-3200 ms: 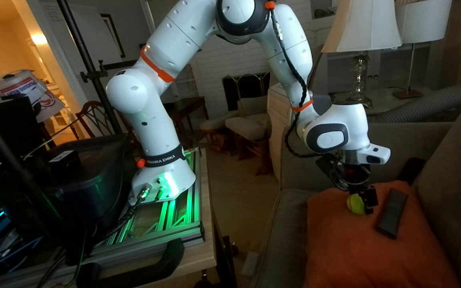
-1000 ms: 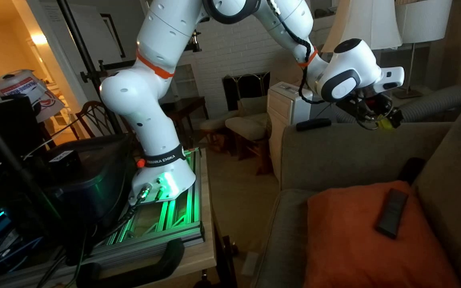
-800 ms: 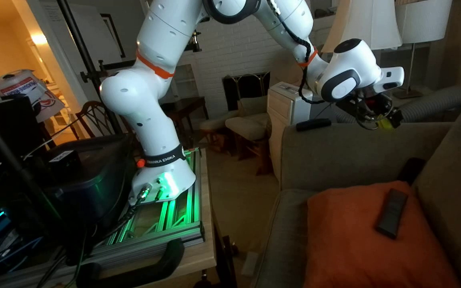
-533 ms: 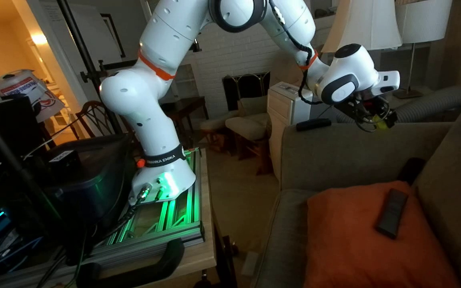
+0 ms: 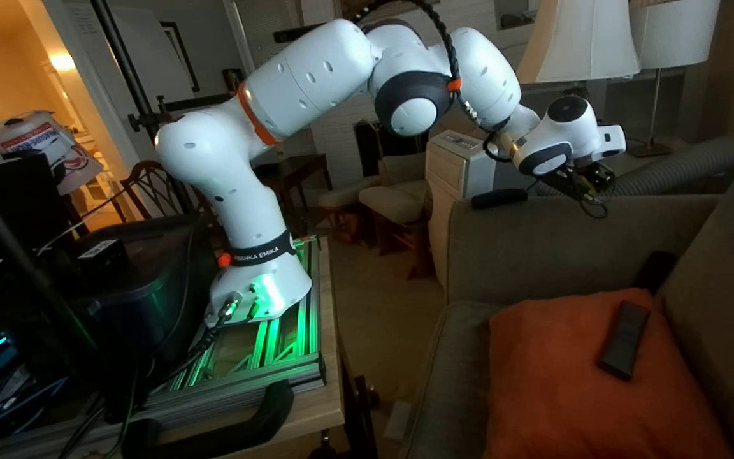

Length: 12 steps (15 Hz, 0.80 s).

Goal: Pick the tennis ball up and place it on the left armrest of the couch

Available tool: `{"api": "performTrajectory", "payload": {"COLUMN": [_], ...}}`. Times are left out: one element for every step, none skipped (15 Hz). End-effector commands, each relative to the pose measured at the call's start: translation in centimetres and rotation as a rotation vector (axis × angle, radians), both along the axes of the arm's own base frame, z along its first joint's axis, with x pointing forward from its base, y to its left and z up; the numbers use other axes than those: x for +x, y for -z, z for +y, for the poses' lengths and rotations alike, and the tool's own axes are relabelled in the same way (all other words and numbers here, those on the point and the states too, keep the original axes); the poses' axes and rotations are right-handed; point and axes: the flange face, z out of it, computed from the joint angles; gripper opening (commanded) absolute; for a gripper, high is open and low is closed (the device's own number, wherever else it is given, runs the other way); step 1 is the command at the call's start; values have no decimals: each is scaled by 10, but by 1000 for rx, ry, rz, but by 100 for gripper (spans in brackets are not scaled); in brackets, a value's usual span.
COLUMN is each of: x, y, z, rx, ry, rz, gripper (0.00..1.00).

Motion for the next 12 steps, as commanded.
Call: {"api": "performTrajectory", "payload": {"x": [26,30,33,36,38,40,41,42,42,40,40,40], "y": [20,25,26,30,31,34,36,37,31,28,28,30], "z": [1,3,5,7,8,11,13,16,19,23,26,29], "rx": [56,63,72,78,83,88,93,96,103,103,105,97], "ry": [-153,-205,-252,-293,-328,-360,-388,-411,-429,-444,-453,-464], "rz": [-29,-26,-24,-23,-22,-20,-19,-21,-24,-32,-38,-46], "gripper": [42,42,42,42,42,42,42,42,42,42,42,42]}}
